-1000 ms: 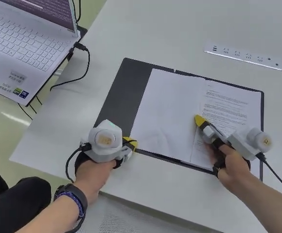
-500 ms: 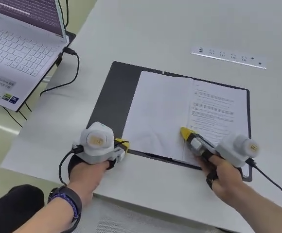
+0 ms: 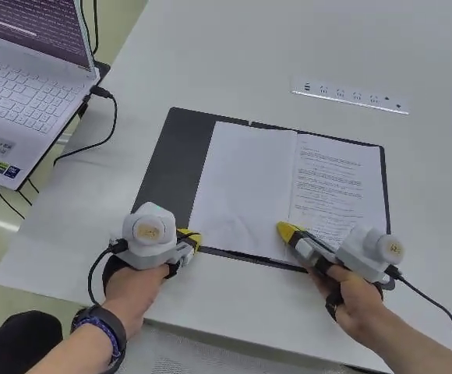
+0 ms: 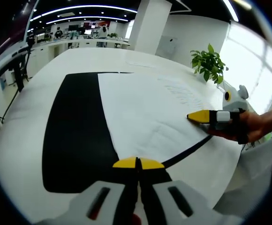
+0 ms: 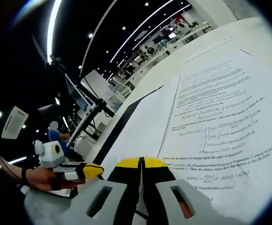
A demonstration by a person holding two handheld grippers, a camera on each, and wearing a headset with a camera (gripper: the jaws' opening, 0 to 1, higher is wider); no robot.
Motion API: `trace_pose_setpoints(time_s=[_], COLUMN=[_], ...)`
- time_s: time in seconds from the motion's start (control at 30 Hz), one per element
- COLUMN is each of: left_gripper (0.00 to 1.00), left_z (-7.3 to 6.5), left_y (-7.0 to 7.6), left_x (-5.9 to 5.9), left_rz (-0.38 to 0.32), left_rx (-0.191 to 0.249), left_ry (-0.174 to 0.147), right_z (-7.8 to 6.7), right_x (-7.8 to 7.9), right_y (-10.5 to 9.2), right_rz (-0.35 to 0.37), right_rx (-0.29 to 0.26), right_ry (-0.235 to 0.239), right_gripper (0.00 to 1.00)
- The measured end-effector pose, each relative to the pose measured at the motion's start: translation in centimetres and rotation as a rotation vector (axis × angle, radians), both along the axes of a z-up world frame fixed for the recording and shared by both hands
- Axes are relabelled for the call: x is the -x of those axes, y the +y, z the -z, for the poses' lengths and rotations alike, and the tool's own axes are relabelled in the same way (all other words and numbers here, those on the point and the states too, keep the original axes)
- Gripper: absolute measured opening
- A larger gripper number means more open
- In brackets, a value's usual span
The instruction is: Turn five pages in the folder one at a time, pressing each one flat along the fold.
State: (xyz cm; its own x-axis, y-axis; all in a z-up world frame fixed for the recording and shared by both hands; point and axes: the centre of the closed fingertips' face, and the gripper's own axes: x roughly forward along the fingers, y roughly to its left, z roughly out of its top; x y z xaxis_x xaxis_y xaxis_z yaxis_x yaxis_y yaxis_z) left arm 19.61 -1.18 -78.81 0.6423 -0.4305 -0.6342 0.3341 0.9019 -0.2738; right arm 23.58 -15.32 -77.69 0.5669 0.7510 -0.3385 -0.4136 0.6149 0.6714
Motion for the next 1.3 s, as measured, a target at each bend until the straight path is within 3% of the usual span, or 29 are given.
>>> trace_pose_setpoints(time_s=[0.47, 1.03, 1.2, 1.3], left_gripper=[0.00, 0.00, 0.00, 0.00], left_z=[0.0, 0.0, -0.1, -0.1], left_y=[0.0, -0.2, -0.3, -0.2], left_x=[0.1, 0.0, -0.1, -0.2], left_rz=[0.023, 0.050, 0.056, 0.034], left_rx=[-0.002, -0.034, -0.057, -0.033], left_ry=[-0.010, -0.001, 0.019, 0.046], right_z=[0.1, 0.2, 0.1, -0.1], right_x=[2.4, 3.2, 3.2, 3.0], right_y=[0.1, 0.0, 0.0, 0.0], right_rz=[-0.027, -0.038, -0.030, 0.000], right_rx=[0.026, 0.046, 0.057, 0.030], right_ry=[0.002, 0.037, 0.052, 0.079], right_gripper=[0.00, 0.00, 0.00, 0.00])
